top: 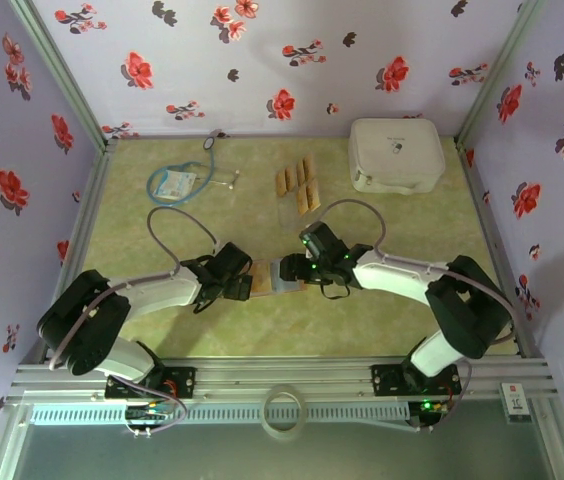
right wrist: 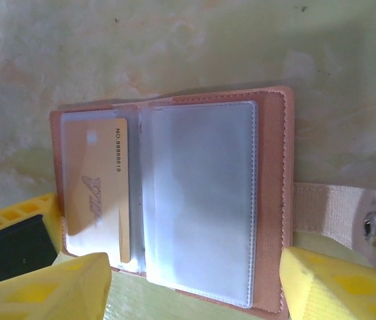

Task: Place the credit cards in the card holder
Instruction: Flip over the card slot in the card holder.

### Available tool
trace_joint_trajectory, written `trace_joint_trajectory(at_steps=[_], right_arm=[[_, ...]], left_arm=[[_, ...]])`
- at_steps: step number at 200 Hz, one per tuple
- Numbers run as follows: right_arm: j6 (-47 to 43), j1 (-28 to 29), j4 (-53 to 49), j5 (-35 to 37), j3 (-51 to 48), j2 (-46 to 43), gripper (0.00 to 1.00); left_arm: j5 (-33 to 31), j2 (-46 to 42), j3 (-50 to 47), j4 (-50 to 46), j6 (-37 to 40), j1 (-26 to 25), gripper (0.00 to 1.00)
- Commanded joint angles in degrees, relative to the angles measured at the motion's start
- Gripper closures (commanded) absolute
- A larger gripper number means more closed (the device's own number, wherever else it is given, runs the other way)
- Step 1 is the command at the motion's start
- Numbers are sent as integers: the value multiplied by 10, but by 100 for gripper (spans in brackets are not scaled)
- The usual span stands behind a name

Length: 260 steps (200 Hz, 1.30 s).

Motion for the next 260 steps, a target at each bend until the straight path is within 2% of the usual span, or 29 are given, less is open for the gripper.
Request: trace_joint_trajectory(at_steps=[1, 98, 158, 260], right_arm=[[-7, 4, 13, -6, 16, 13, 33], [-4, 4, 30, -10, 20, 60, 36], [12, 7, 63, -48, 22, 82, 39], [44, 20, 95, -88, 44, 65, 40]], left_arm=[[-14, 13, -7, -2, -8, -5, 0], [-15, 19, -3, -1, -6, -6, 0], [-16, 20, -2, 1, -4, -7, 0], [-20, 7, -3, 1, -9, -9, 0]])
